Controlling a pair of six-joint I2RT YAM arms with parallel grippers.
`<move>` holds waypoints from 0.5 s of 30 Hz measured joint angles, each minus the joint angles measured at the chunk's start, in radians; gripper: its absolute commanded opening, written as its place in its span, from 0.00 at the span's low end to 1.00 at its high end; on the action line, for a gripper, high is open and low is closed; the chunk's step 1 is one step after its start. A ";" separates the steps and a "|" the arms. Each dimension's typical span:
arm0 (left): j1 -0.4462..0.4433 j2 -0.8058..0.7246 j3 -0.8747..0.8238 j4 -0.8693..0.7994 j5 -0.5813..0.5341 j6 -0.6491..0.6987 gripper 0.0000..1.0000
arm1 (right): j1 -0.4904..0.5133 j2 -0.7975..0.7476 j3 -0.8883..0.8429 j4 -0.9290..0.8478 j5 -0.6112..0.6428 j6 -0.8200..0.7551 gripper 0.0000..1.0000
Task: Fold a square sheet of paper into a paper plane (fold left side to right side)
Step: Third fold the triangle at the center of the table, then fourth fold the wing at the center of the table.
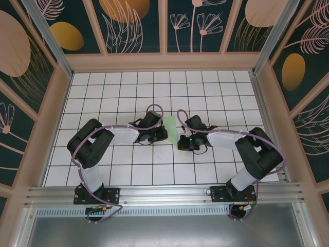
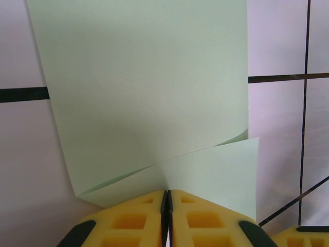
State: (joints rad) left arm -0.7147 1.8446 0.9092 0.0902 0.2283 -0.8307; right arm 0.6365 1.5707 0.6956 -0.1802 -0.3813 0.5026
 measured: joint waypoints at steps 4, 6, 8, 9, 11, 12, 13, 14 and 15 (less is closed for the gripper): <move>0.000 -0.009 0.002 -0.003 0.002 0.008 0.22 | -0.002 -0.047 0.000 -0.072 0.035 -0.009 0.13; 0.001 -0.021 0.005 -0.022 -0.003 0.016 0.26 | -0.010 -0.086 0.000 -0.087 0.045 -0.017 0.16; 0.002 -0.043 0.009 -0.051 -0.010 0.023 0.33 | -0.023 -0.127 0.003 -0.089 0.052 -0.029 0.21; 0.002 -0.060 0.013 -0.066 -0.013 0.028 0.36 | -0.029 -0.142 0.008 -0.089 0.053 -0.033 0.26; 0.003 -0.106 0.019 -0.089 -0.026 0.034 0.42 | -0.040 -0.161 0.021 -0.082 0.063 -0.050 0.37; 0.003 -0.137 0.020 -0.096 -0.031 0.035 0.45 | -0.042 -0.167 0.025 -0.070 0.066 -0.060 0.43; 0.004 -0.167 0.020 -0.100 -0.036 0.037 0.50 | -0.046 -0.170 0.027 -0.053 0.066 -0.073 0.47; 0.005 -0.198 0.020 -0.102 -0.043 0.037 0.53 | -0.047 -0.171 0.027 -0.038 0.067 -0.080 0.50; 0.007 -0.233 0.017 -0.102 -0.054 0.035 0.55 | -0.050 -0.171 0.029 -0.021 0.064 -0.094 0.53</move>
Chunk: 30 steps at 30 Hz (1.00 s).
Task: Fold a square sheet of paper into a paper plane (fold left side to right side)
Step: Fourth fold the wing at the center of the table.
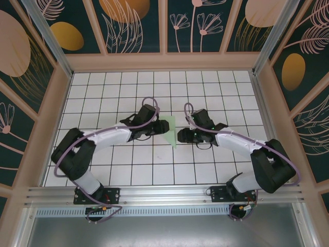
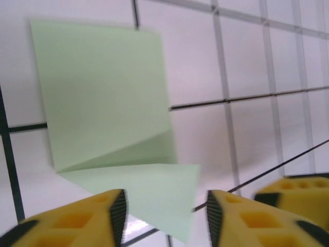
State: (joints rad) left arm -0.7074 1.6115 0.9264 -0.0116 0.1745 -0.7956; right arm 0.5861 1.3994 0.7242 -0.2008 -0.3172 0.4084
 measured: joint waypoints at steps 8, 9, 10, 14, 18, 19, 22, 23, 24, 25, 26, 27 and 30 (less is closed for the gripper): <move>0.029 -0.159 -0.160 0.034 -0.049 -0.048 0.66 | -0.021 0.077 0.040 0.127 -0.098 -0.089 0.60; 0.033 -0.159 -0.186 0.035 -0.050 -0.055 0.66 | -0.022 0.100 0.049 0.139 -0.110 -0.097 0.58; 0.034 -0.159 -0.206 0.036 -0.051 -0.063 0.66 | -0.024 0.126 0.060 0.147 -0.121 -0.101 0.57; 0.034 -0.159 -0.240 0.040 -0.051 -0.082 0.67 | -0.028 0.219 0.102 0.160 -0.148 -0.121 0.49; 0.034 -0.156 -0.239 0.080 -0.045 -0.093 0.67 | -0.029 0.279 0.139 0.161 -0.159 -0.139 0.35; 0.034 -0.151 -0.239 0.089 -0.043 -0.093 0.67 | -0.029 0.286 0.145 0.161 -0.160 -0.140 0.32; 0.034 -0.133 -0.239 0.102 -0.040 -0.098 0.67 | -0.029 0.299 0.158 0.161 -0.163 -0.141 0.23; 0.034 -0.126 -0.239 0.106 -0.037 -0.098 0.67 | -0.029 0.302 0.159 0.160 -0.163 -0.142 0.18; 0.034 -0.118 -0.239 0.112 -0.034 -0.100 0.67 | -0.031 0.306 0.159 0.159 -0.163 -0.140 0.15; 0.034 -0.112 -0.239 0.116 -0.030 -0.101 0.68 | -0.035 0.309 0.159 0.159 -0.163 -0.140 0.13; 0.034 -0.105 -0.238 0.121 -0.026 -0.101 0.68 | -0.043 0.313 0.159 0.159 -0.163 -0.142 0.13; 0.034 -0.095 -0.236 0.124 -0.024 -0.101 0.68 | -0.051 0.315 0.159 0.158 -0.163 -0.142 0.12; 0.034 -0.069 -0.226 0.132 -0.018 -0.108 0.68 | -0.071 0.317 0.159 0.154 -0.163 -0.141 0.12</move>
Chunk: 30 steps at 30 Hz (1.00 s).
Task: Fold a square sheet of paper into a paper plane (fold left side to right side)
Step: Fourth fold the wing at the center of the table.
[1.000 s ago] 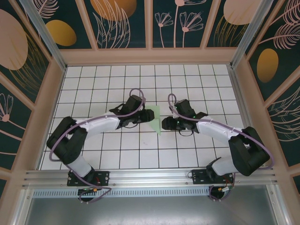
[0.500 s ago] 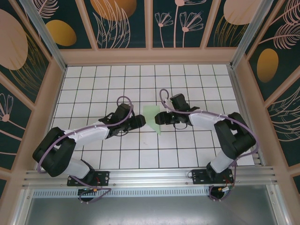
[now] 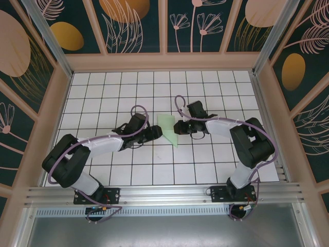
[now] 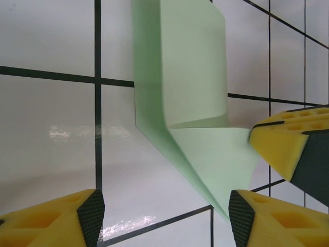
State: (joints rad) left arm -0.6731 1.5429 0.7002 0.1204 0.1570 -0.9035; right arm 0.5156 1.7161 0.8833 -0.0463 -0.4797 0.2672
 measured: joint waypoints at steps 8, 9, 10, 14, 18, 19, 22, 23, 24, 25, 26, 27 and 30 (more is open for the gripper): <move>0.000 0.058 0.043 0.028 0.023 -0.012 0.64 | -0.008 0.000 0.000 -0.002 -0.005 0.000 0.13; 0.000 0.066 0.048 0.034 0.026 -0.015 0.64 | -0.009 0.000 0.000 -0.002 -0.006 0.000 0.12; 0.000 0.074 0.055 0.040 0.027 -0.016 0.63 | -0.009 0.000 0.000 -0.002 -0.009 0.000 0.13; 0.000 0.108 0.080 0.051 0.030 -0.019 0.59 | -0.009 0.000 0.000 -0.002 -0.013 0.000 0.13; 0.000 0.149 0.109 0.060 0.041 -0.022 0.53 | -0.009 0.000 0.000 -0.002 -0.016 0.000 0.12; 0.000 0.160 0.115 0.060 0.044 -0.023 0.52 | -0.009 0.000 0.000 -0.002 -0.016 0.000 0.13; 0.000 0.193 0.135 0.066 0.048 -0.026 0.47 | -0.009 0.000 0.000 -0.002 -0.016 0.000 0.13; 0.000 0.202 0.137 0.068 0.049 -0.027 0.46 | -0.009 0.000 0.000 -0.002 -0.016 0.000 0.13; 0.000 0.210 0.139 0.071 0.051 -0.029 0.43 | -0.009 0.000 0.000 -0.002 -0.016 0.000 0.13; 0.000 0.215 0.140 0.071 0.052 -0.033 0.41 | -0.009 0.000 0.000 -0.002 -0.017 0.000 0.13; 0.000 0.221 0.143 0.071 0.053 -0.034 0.39 | -0.009 0.000 0.000 -0.002 -0.018 0.000 0.14; 0.000 0.226 0.145 0.071 0.053 -0.036 0.36 | -0.009 0.000 0.000 -0.002 -0.019 0.000 0.14; 0.000 0.231 0.146 0.078 0.056 -0.043 0.25 | -0.009 0.000 0.000 -0.002 -0.019 0.000 0.18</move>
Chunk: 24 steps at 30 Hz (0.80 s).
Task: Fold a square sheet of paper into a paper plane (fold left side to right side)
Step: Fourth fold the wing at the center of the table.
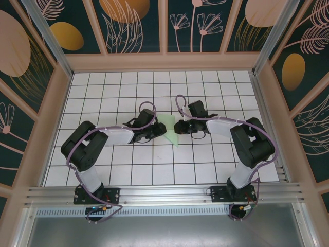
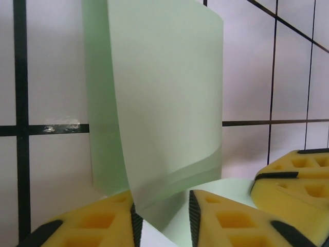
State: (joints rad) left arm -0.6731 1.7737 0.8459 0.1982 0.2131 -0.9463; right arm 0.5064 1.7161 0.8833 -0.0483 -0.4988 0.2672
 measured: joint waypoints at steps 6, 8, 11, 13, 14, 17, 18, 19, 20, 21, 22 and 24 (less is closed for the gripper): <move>0.000 0.000 0.002 0.010 0.000 -0.010 0.13 | 0.000 -0.017 -0.014 0.000 0.047 0.008 0.40; 0.000 0.000 0.002 0.011 0.000 -0.011 0.12 | -0.001 -0.051 -0.032 -0.002 0.078 0.010 0.43; 0.000 0.000 0.002 0.015 0.000 -0.014 0.12 | 0.000 -0.138 -0.063 -0.001 0.121 0.008 0.45; 0.000 -0.002 0.002 0.015 0.000 -0.018 0.12 | 0.006 -0.201 -0.089 0.004 0.151 0.008 0.46; 0.000 -0.004 0.002 0.016 0.000 -0.020 0.12 | 0.016 -0.234 -0.108 0.010 0.172 0.008 0.47; 0.000 -0.012 0.002 0.016 0.001 -0.026 0.12 | 0.080 -0.307 -0.172 0.031 0.234 0.024 0.49; 0.000 -0.016 0.002 0.015 0.004 -0.028 0.12 | 0.108 -0.322 -0.194 0.037 0.253 0.029 0.50; 0.000 -0.019 0.002 0.016 0.006 -0.029 0.12 | 0.137 -0.333 -0.214 0.046 0.273 0.034 0.51; 0.000 -0.023 0.002 0.016 0.008 -0.029 0.12 | 0.164 -0.338 -0.233 0.053 0.294 0.039 0.51; 0.000 -0.026 0.002 0.016 0.010 -0.032 0.12 | 0.187 -0.339 -0.246 0.057 0.312 0.043 0.52; 0.000 -0.028 0.002 0.018 0.012 -0.034 0.12 | 0.205 -0.339 -0.257 0.061 0.328 0.046 0.52; 0.000 -0.029 0.002 0.020 0.015 -0.040 0.12 | 0.227 -0.339 -0.264 0.063 0.356 0.050 0.52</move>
State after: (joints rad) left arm -0.6731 1.7443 0.8474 0.2180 0.2283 -0.9859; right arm 0.7338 1.3773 0.6193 0.0147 -0.1425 0.3172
